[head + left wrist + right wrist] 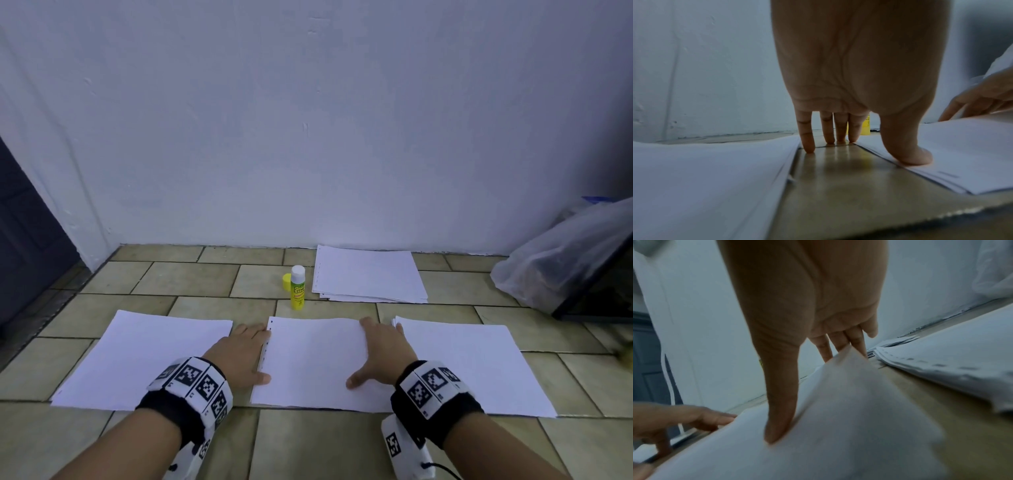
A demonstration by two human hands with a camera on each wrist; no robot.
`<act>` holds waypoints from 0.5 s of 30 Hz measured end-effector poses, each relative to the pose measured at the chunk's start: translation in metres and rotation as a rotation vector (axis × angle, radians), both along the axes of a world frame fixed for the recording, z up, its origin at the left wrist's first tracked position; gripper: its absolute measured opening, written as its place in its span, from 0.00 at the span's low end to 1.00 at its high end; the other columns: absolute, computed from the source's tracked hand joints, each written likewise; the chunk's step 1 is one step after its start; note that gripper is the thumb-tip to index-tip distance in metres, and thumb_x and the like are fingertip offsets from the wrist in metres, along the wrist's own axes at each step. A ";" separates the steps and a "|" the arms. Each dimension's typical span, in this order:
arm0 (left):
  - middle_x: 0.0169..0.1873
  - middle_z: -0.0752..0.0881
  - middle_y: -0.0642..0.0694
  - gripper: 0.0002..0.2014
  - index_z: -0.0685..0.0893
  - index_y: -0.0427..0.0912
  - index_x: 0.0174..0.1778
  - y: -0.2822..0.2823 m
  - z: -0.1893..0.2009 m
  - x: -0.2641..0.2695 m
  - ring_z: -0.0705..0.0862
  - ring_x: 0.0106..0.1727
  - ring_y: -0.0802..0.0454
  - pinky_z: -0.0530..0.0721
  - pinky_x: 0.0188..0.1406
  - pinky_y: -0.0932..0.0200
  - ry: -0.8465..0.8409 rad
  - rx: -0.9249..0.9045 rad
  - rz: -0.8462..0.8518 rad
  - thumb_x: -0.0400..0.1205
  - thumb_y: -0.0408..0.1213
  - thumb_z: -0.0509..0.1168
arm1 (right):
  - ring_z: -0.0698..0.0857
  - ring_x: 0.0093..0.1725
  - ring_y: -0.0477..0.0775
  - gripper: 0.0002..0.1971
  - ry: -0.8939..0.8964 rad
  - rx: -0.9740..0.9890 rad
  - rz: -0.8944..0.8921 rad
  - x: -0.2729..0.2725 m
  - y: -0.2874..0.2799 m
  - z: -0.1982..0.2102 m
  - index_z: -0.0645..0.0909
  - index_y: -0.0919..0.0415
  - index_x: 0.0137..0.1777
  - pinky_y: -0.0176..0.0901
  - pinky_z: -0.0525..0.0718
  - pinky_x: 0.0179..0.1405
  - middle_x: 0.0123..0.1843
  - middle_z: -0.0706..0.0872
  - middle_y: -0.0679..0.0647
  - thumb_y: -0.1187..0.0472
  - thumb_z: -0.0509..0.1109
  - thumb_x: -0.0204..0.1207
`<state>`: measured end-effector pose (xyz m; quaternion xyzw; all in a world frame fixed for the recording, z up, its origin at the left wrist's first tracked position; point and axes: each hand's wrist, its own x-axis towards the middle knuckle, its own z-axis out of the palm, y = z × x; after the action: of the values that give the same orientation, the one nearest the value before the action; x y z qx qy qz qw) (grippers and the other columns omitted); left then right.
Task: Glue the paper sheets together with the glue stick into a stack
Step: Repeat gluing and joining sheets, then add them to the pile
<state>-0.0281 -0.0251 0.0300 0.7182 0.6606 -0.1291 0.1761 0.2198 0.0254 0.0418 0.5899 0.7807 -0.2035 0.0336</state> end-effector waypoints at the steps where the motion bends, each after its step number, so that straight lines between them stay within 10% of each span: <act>1: 0.84 0.48 0.50 0.41 0.49 0.44 0.85 -0.001 0.000 0.000 0.50 0.83 0.50 0.62 0.79 0.52 0.003 -0.003 0.001 0.82 0.53 0.63 | 0.75 0.68 0.57 0.50 0.080 0.003 -0.026 0.002 -0.001 0.001 0.62 0.58 0.74 0.47 0.66 0.75 0.68 0.75 0.55 0.46 0.85 0.55; 6: 0.85 0.48 0.50 0.41 0.49 0.43 0.85 -0.002 0.001 0.000 0.50 0.83 0.50 0.62 0.79 0.53 -0.003 -0.008 0.000 0.82 0.53 0.63 | 0.70 0.56 0.50 0.44 0.535 0.021 -0.173 0.012 -0.004 0.010 0.64 0.49 0.71 0.33 0.71 0.50 0.70 0.62 0.56 0.64 0.84 0.57; 15: 0.85 0.44 0.51 0.39 0.43 0.47 0.85 -0.003 0.002 -0.002 0.47 0.84 0.50 0.58 0.80 0.55 0.017 -0.050 -0.025 0.85 0.55 0.57 | 0.80 0.55 0.46 0.19 0.467 -0.141 -0.050 0.037 -0.001 -0.001 0.87 0.48 0.54 0.23 0.75 0.45 0.58 0.83 0.47 0.64 0.81 0.64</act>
<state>-0.0300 -0.0283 0.0319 0.7207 0.6495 -0.1540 0.1869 0.2572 0.0244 0.0404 0.5421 0.7364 -0.3892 -0.1115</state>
